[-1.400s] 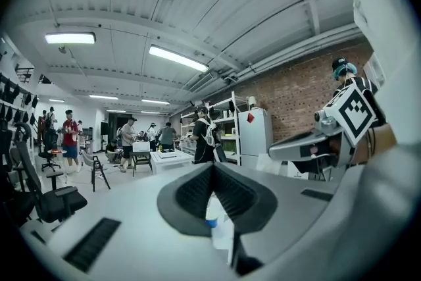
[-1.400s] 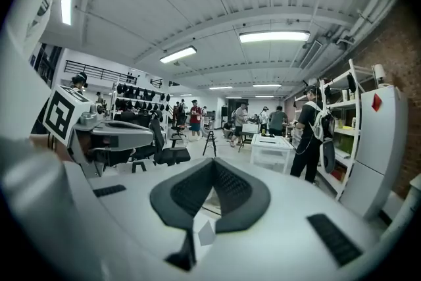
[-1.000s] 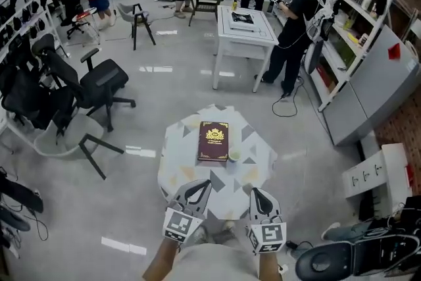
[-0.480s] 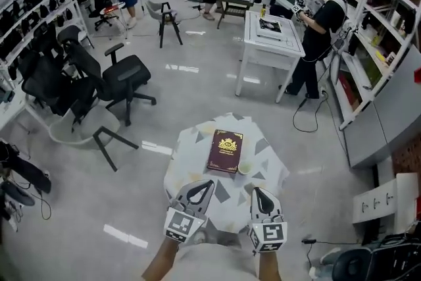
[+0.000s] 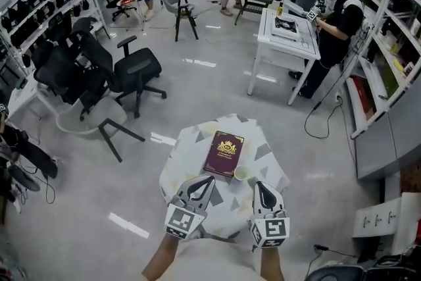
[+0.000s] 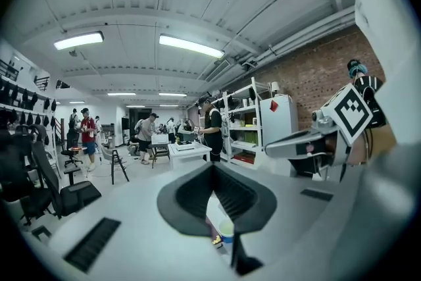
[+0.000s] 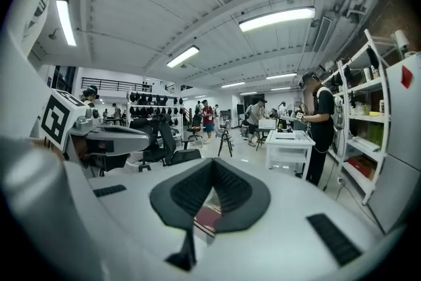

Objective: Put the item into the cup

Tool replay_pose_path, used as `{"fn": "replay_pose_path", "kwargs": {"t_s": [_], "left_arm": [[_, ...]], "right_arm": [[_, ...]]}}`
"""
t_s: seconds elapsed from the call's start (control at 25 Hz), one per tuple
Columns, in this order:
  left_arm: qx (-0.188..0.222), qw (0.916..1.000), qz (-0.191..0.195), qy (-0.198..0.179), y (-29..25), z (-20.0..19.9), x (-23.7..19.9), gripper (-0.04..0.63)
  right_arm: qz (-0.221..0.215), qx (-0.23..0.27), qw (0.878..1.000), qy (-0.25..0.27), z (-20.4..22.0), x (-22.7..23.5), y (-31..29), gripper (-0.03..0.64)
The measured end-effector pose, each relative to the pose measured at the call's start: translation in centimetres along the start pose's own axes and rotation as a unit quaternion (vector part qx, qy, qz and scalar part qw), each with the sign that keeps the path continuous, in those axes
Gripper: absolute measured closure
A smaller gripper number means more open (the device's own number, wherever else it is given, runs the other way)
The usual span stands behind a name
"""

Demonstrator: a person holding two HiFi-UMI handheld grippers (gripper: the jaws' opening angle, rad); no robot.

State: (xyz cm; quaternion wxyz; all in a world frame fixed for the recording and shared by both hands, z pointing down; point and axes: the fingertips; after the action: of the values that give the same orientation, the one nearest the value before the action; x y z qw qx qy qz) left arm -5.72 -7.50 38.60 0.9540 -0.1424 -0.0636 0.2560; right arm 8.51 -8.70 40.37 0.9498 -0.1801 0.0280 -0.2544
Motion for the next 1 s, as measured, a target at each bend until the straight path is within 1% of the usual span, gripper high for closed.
{"fn": "replay_pose_path", "kwargs": {"t_s": [0.24,0.52,0.76,1.0], "left_arm": [[-0.012,0.9998,-0.017,-0.006,-2.0,-1.0,0.9,0.583],[-0.031,0.9990,-0.032,-0.006,-3.9,-0.9,1.6,0.583],[-0.049,0.9985,-0.025,-0.007,-5.3,-0.2,2.3,0.583],[-0.061,0.9981,-0.002,0.002,-6.6,1.2,2.3,0.582]], "right_arm": [[-0.018,-0.001,1.000,-0.010,0.0,2.8,-0.6,0.612],[-0.036,0.000,0.999,-0.019,0.3,4.8,-1.6,0.612],[-0.036,-0.016,0.999,-0.033,1.7,6.2,-2.4,0.612],[-0.025,-0.031,0.998,-0.042,2.7,6.2,-3.0,0.611]]}}
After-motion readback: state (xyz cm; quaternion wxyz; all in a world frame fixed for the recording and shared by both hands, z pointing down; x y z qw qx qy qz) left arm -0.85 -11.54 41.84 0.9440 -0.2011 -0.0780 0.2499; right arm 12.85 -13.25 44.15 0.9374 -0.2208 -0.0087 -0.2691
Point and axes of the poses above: the fingertips, and each gripper's own axes: y backward along the fingers, x to its right, z out of its underside, and after that the axes turned 9 degrees about -x, right-handed
